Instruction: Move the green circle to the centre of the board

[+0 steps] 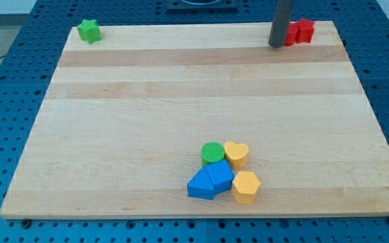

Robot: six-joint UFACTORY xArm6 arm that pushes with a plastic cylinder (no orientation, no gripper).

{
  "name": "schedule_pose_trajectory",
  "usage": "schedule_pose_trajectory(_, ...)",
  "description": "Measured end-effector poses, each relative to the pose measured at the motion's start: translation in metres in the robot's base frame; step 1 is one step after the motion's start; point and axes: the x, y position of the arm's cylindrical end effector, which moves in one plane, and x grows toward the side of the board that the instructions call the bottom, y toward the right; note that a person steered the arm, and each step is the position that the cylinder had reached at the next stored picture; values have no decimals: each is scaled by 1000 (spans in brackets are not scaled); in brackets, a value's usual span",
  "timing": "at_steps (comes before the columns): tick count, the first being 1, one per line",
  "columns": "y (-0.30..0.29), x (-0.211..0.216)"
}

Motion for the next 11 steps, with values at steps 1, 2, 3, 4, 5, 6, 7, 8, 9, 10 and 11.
schedule_pose_trajectory(1, 1, 1)
schedule_pose_trajectory(2, 9, -5)
schedule_pose_trajectory(3, -14, 55)
schedule_pose_trajectory(4, -25, 104)
schedule_pose_trajectory(5, -39, 100)
schedule_pose_trajectory(6, -115, 84)
schedule_pose_trajectory(7, -212, 84)
schedule_pose_trajectory(8, -268, 156)
schedule_pose_trajectory(9, -269, 212)
schedule_pose_trajectory(10, -269, 243)
schedule_pose_trajectory(11, -268, 270)
